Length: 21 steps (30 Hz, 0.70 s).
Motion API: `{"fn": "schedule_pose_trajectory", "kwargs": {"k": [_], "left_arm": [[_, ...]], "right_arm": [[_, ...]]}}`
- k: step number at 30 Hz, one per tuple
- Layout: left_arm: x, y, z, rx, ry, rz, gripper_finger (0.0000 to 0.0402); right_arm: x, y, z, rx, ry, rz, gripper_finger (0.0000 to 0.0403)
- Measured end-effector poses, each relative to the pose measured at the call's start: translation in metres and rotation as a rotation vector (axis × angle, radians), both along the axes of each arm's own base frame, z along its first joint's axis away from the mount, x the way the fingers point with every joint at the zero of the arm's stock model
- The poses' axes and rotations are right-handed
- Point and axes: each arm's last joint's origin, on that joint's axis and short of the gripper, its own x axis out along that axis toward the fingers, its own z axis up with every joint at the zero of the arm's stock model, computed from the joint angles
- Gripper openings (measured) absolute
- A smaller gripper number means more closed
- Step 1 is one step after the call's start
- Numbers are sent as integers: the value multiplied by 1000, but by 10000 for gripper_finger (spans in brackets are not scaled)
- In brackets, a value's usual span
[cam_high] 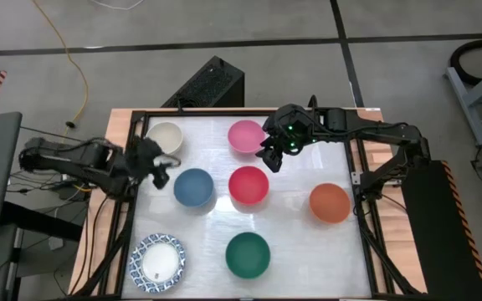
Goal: Nest bowls inside each other
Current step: Stack the white bowl on top of the white patterned bowls
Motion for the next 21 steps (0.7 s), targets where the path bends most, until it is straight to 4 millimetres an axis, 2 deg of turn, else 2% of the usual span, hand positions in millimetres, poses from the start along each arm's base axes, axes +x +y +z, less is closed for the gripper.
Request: {"fn": "schedule_pose_trajectory", "kwargs": {"k": [4,11,21], "left_arm": [[2,24,-5,-13,192,-24,208],[8,62,-16,1,382,-55,208],[25,101,-38,-51,539,-154,208]], "right_arm": [[0,0,0,0,0,0,221],[0,0,0,1,0,-4,221],[0,0,0,1,0,-4,221]]}}
